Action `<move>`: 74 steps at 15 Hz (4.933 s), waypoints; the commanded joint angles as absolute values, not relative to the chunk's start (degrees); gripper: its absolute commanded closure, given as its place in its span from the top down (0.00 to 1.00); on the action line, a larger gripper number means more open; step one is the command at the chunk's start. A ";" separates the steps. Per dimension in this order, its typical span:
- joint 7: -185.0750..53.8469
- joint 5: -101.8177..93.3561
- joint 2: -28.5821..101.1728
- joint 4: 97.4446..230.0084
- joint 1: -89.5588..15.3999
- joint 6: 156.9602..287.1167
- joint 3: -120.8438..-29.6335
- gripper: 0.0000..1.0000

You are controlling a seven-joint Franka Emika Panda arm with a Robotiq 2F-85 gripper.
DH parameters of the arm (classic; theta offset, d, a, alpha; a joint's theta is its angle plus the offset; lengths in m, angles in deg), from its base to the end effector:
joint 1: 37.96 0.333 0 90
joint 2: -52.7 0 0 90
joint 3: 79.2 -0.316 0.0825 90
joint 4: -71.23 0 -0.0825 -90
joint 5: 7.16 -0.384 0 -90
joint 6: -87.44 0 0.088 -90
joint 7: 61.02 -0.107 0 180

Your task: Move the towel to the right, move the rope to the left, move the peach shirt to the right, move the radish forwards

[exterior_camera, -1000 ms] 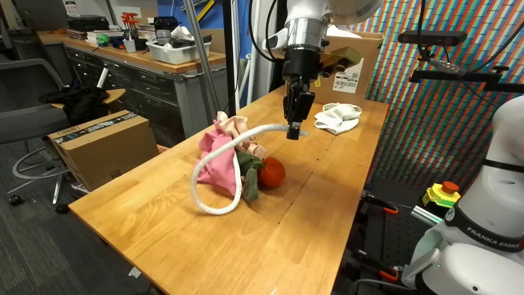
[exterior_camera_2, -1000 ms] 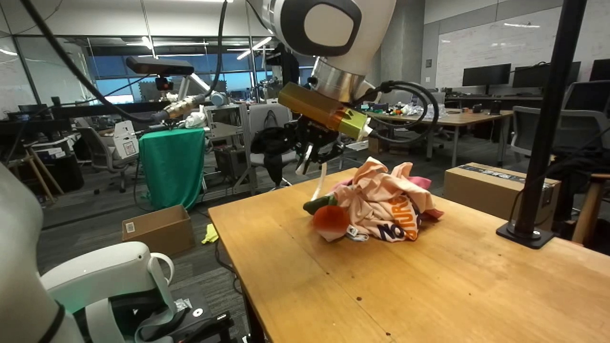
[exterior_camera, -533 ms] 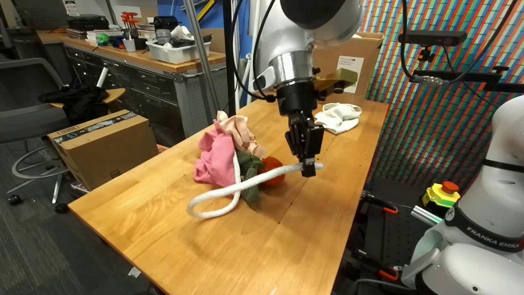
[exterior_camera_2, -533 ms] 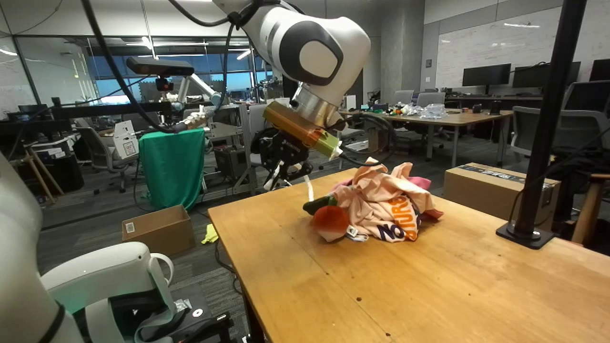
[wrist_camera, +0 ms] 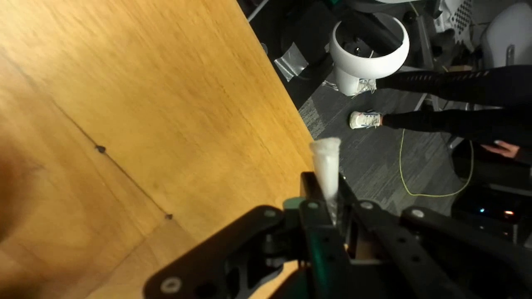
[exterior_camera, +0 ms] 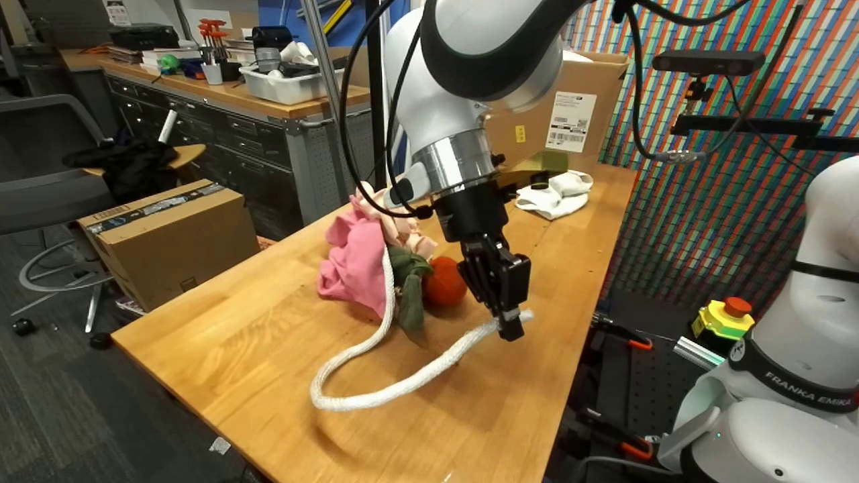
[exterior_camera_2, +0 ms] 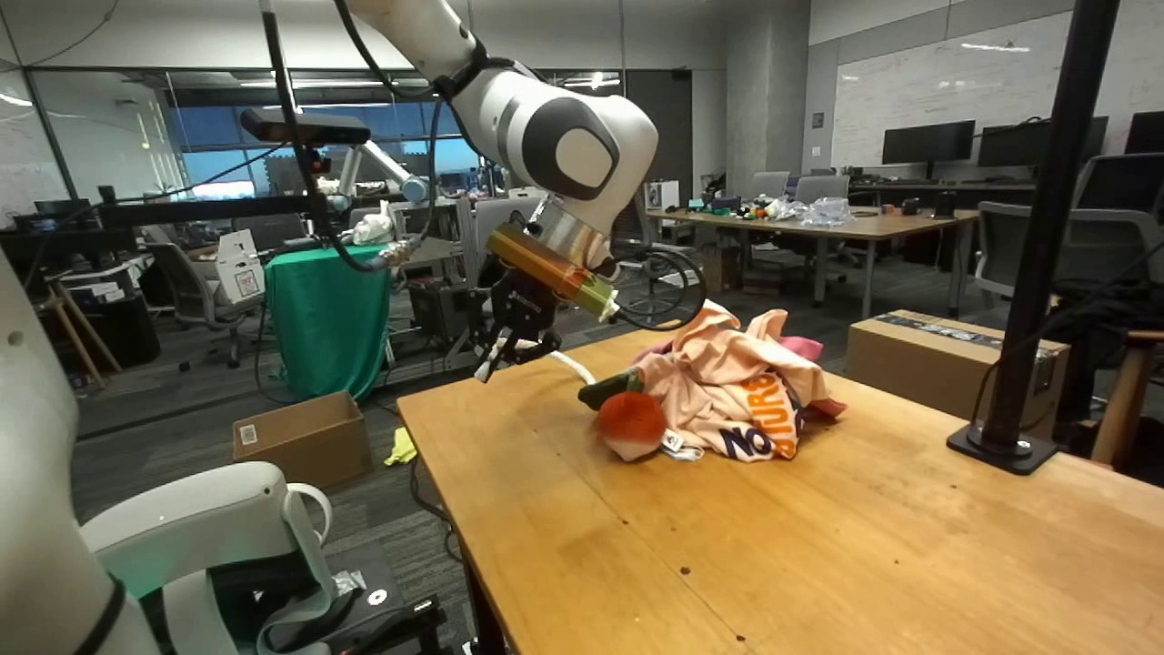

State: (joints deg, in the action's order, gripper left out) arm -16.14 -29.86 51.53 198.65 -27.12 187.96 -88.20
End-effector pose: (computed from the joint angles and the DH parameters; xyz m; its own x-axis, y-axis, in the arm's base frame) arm 0.4325 0.1926 0.3420 0.5379 0.8335 -0.1263 0.6576 -0.5087 -0.5557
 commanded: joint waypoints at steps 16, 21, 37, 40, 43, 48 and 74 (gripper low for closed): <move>-16.39 -30.84 39.76 189.96 -25.62 181.97 -94.44 0.60; -18.60 -28.49 40.06 188.88 -27.08 183.18 -92.88 1.00; -32.41 -11.37 41.12 187.19 -31.90 205.60 -87.07 1.00; -34.32 -12.94 40.91 186.10 -32.17 204.79 -87.45 1.00; -35.05 -15.71 40.54 185.01 -32.42 201.63 -87.80 1.00; -38.43 -20.04 40.71 185.91 -31.96 202.08 -88.28 1.00; -68.00 -14.08 35.49 187.47 -26.07 219.97 -89.34 1.00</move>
